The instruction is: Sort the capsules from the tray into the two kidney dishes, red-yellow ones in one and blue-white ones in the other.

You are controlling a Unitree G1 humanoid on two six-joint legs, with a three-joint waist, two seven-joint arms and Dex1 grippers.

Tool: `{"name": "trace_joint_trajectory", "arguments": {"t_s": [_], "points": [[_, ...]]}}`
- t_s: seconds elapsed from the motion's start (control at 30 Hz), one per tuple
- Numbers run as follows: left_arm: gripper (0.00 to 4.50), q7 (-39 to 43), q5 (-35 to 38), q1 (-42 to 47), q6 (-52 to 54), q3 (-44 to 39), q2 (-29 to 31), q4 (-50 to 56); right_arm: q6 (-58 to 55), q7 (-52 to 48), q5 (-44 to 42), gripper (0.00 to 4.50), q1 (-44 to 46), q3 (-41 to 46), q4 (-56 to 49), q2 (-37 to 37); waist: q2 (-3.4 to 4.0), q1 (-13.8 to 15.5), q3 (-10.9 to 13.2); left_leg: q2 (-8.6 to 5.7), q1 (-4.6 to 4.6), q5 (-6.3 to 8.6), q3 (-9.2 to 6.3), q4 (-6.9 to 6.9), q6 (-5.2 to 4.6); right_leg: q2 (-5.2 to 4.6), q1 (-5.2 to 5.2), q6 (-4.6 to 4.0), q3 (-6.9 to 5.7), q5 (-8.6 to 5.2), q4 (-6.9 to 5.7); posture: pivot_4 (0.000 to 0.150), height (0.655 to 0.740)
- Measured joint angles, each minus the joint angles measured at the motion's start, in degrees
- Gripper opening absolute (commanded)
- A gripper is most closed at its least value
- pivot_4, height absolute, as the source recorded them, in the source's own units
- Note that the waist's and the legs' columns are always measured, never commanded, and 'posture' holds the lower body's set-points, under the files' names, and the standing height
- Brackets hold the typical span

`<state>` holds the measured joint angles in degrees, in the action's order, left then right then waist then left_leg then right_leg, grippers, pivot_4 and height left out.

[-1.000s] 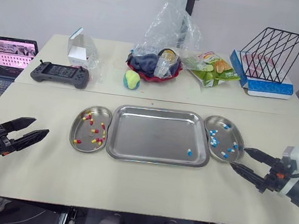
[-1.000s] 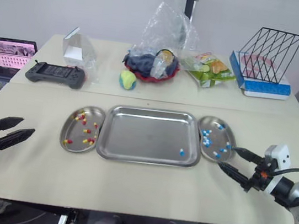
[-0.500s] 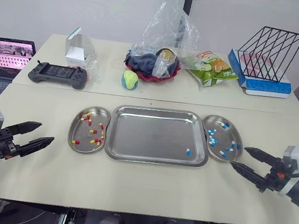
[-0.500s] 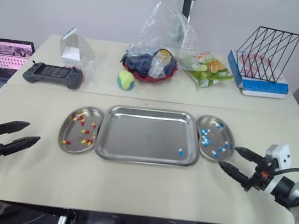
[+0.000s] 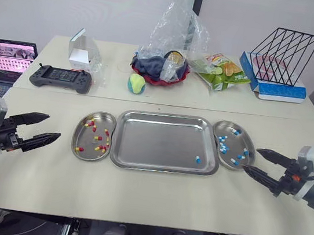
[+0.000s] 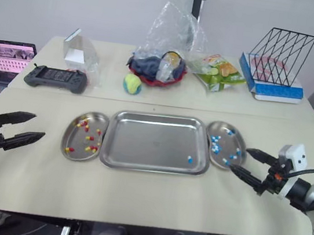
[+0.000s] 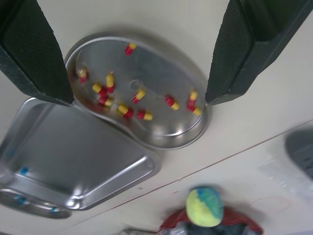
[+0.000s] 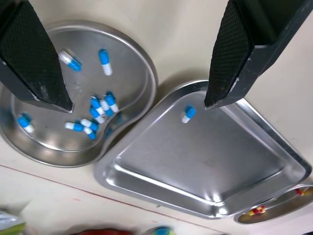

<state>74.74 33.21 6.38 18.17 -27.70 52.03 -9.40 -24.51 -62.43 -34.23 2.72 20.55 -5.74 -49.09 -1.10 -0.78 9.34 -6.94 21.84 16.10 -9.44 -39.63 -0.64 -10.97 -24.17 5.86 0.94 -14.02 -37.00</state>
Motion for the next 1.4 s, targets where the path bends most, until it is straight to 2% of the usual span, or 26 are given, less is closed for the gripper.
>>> {"name": "trace_joint_trajectory", "arguments": {"t_s": [0.13,0.33,0.5,0.67,0.8,1.1,1.23,1.4], "points": [[4.48,-0.3,0.9,0.6,0.7,2.5,-2.3,3.7,-1.3,2.7,3.4,4.50,6.0,-7.1,-2.9,0.0,0.00,-0.5,0.0,0.09,-0.02,0.02,0.13,-0.01,0.06,0.02,-0.09,-0.04,-0.01,0.03,-0.01,0.150,0.7400],[4.48,-2.1,3.1,-0.6,4.6,2.8,-2.3,11.2,-5.1,4.1,5.1,4.50,13.7,-13.8,-5.5,0.0,-0.01,-0.1,0.0,0.17,0.05,-0.02,0.15,-0.05,0.34,0.09,-0.11,-0.04,-0.02,0.03,0.10,0.150,0.7400],[4.48,-3.2,3.9,-2.0,6.0,2.8,-2.3,14.7,-7.2,4.0,6.2,4.50,15.3,-17.6,-6.2,0.2,-0.01,0.1,0.0,0.18,0.09,-0.01,0.16,-0.05,0.34,0.10,-0.11,-0.05,-0.03,0.03,0.16,0.150,0.7400],[4.48,-5.1,5.4,-7.7,7.3,-0.9,-2.4,17.5,-11.4,7.8,11.9,4.50,19.2,-27.0,-7.7,2.5,-0.01,-0.5,0.0,0.74,0.00,0.09,0.31,-0.04,0.49,0.59,-0.17,-0.28,-0.02,0.15,0.22,0.150,0.7400],[4.48,-6.8,6.7,-9.8,8.3,-4.0,-2.5,18.6,-15.1,9.5,12.8,4.50,19.2,-28.4,-7.6,3.2,0.00,0.1,0.0,0.77,0.07,0.09,0.34,-0.02,0.51,0.61,-0.25,-0.34,-0.03,0.16,0.24,0.150,0.7400],[4.48,-8.5,7.4,-9.8,8.3,-4.2,-2.5,19.9,-15.6,11.4,16.1,4.50,20.2,-30.9,-7.7,4.8,0.00,0.1,0.0,0.81,0.00,0.09,0.39,-0.02,0.52,0.66,-0.19,-0.40,-0.04,0.20,0.28,0.150,0.7400],[4.50,-8.9,7.4,-9.3,8.2,-4.2,-2.5,19.8,-16.2,12.6,17.4,3.36,21.1,-31.2,-6.3,5.3,0.00,0.1,0.0,0.82,0.01,0.09,0.39,-0.01,0.53,0.68,-0.21,-0.41,-0.03,0.21,0.28,0.150,0.7400],[4.50,-9.3,7.3,-6.9,8.0,-3.5,-2.5,19.6,-16.3,13.2,20.1,3.36,22.3,-32.2,-5.0,5.4,0.00,0.1,0.0,0.80,0.02,0.08,0.39,-0.02,0.53,0.67,-0.20,-0.41,-0.03,0.21,0.29,0.150,0.7400]]}}
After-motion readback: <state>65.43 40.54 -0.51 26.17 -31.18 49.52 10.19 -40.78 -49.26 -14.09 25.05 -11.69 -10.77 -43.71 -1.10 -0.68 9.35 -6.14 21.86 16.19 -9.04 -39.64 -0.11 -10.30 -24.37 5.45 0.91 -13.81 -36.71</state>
